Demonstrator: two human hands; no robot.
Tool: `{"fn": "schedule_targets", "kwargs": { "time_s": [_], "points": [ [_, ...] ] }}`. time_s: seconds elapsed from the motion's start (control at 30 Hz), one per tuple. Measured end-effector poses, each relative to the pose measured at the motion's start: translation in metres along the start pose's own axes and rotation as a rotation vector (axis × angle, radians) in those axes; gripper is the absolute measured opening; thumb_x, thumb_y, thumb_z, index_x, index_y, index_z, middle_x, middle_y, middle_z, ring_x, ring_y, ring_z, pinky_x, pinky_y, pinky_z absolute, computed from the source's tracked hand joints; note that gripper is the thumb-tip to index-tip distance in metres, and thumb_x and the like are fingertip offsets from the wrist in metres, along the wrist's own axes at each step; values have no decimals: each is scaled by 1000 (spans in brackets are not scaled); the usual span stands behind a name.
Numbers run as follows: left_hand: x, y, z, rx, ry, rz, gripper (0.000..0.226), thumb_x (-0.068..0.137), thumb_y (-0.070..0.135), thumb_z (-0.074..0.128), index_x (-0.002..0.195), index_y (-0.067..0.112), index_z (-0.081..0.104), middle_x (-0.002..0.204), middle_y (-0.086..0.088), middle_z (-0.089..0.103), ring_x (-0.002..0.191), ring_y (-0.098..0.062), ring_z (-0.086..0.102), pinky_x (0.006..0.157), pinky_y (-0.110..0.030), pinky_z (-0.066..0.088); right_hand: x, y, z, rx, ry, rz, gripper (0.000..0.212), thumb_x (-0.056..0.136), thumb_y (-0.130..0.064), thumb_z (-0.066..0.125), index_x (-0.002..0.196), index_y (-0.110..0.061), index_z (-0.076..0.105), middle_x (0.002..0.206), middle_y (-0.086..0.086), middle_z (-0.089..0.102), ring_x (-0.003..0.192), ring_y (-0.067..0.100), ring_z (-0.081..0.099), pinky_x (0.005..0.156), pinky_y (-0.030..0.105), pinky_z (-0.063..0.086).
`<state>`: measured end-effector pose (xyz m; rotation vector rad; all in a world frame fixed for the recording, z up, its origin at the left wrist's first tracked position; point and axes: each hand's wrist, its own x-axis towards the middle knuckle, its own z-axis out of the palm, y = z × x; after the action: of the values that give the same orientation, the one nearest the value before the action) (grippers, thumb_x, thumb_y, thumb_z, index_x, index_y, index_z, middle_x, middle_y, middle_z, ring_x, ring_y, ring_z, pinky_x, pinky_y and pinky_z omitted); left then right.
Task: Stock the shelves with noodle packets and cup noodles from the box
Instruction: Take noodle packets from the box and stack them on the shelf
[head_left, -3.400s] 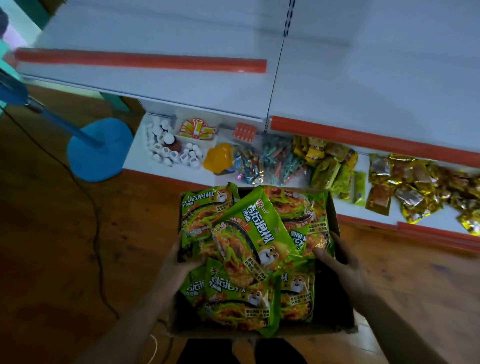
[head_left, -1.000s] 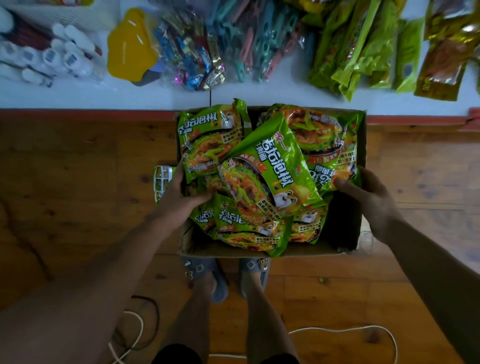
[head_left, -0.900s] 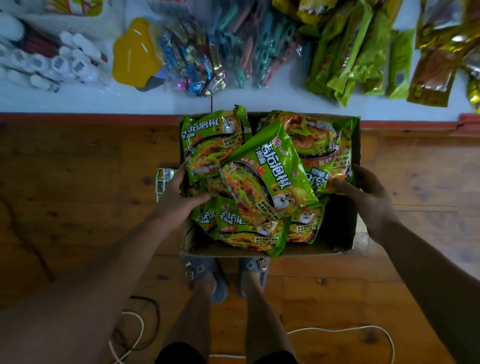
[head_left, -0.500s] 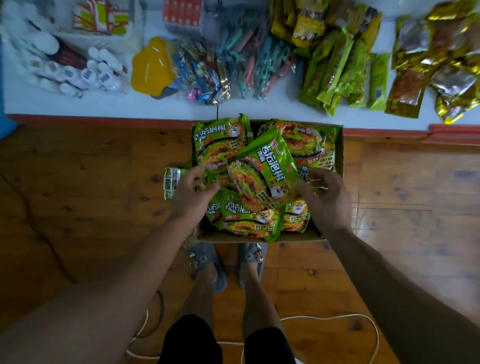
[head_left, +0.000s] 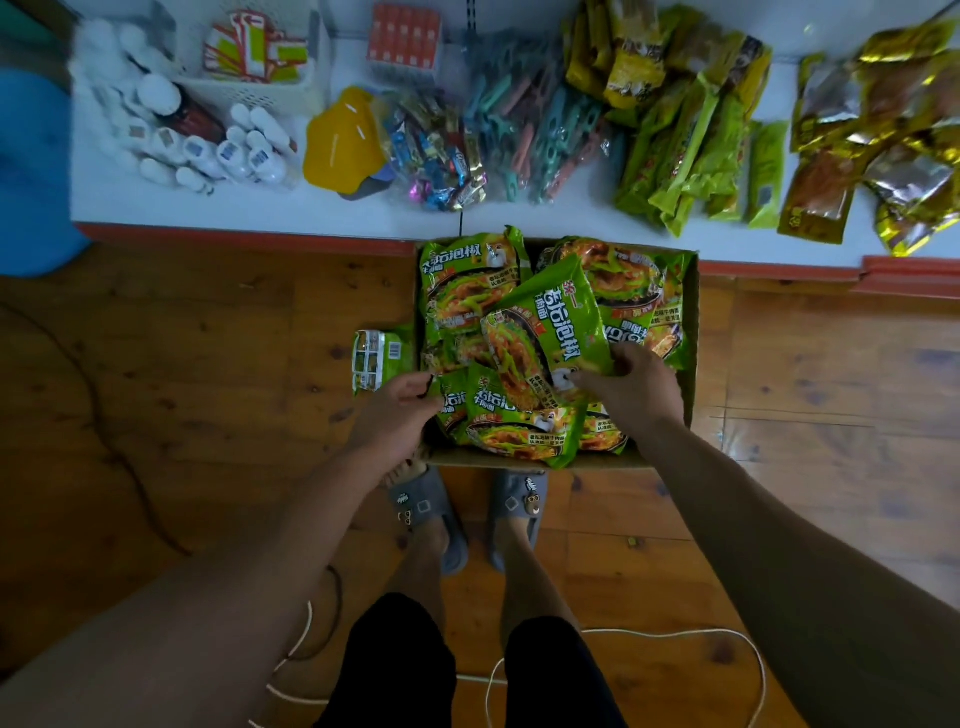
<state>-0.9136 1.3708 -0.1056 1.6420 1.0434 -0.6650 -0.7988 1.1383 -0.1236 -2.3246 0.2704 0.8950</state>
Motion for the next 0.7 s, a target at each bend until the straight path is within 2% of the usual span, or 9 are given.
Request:
{"fn": "schedule_targets", "kwargs": {
  "time_s": [0.03, 0.1, 0.17, 0.23, 0.43, 0.57, 0.63, 0.7],
  "points": [
    [-1, -2, -4, 6, 2, -1, 43, 97, 28, 62, 138, 23, 52, 139, 0, 54, 105, -12, 60, 80, -25, 47, -3, -1, -1, 31, -17, -2, 41, 78, -37, 79, 111, -18, 66, 103, 0, 68, 87, 20, 61, 58, 25, 40],
    [-4, -6, -12, 3, 5, -3, 41, 97, 29, 61, 137, 23, 53, 138, 1, 56, 110, -15, 57, 86, -27, 44, -12, -6, -2, 81, -45, 5, 40, 81, -34, 78, 113, -16, 61, 103, 1, 66, 86, 21, 60, 61, 28, 43],
    [-7, -9, -20, 1, -3, 3, 40, 98, 29, 60, 137, 23, 53, 136, 2, 56, 107, -13, 56, 86, -25, 42, -22, -11, -4, 98, -34, 13, 40, 83, -33, 76, 114, -16, 58, 102, 2, 66, 84, 22, 61, 63, 28, 45],
    [-10, -12, -28, 17, -20, 9, 40, 99, 31, 58, 138, 23, 52, 136, 2, 55, 115, -16, 55, 91, -29, 42, -34, -15, -5, 139, 3, 15, 35, 83, -33, 75, 110, -19, 58, 100, 1, 68, 85, 22, 63, 65, 29, 46],
    [-10, -29, -73, -48, -60, -38, 42, 99, 32, 58, 139, 23, 52, 138, 2, 54, 125, -20, 52, 92, -27, 39, -83, -45, 5, 376, 110, 12, 30, 73, -41, 79, 91, -28, 59, 91, 4, 68, 89, 30, 65, 76, 49, 53],
    [-1, -48, -116, -63, -73, -59, 41, 98, 28, 60, 137, 19, 53, 136, 1, 56, 113, -15, 54, 82, -22, 42, -108, -83, 42, 485, 117, 4, 22, 84, -25, 77, 93, -23, 57, 88, 4, 64, 84, 23, 61, 76, 44, 50],
    [12, -61, -138, -74, -60, -74, 38, 98, 26, 60, 135, 18, 54, 133, 0, 57, 109, -14, 53, 80, -21, 42, -111, -100, 67, 501, 102, 9, 21, 84, -26, 76, 95, -24, 58, 89, 3, 64, 84, 23, 62, 74, 41, 50],
    [27, -74, -157, -56, -45, -93, 38, 98, 25, 60, 135, 17, 55, 132, 0, 58, 110, -16, 54, 77, -19, 40, -107, -117, 92, 502, 102, 2, 23, 83, -28, 77, 98, -24, 59, 92, 4, 66, 90, 27, 65, 77, 45, 53]
  ]
}}
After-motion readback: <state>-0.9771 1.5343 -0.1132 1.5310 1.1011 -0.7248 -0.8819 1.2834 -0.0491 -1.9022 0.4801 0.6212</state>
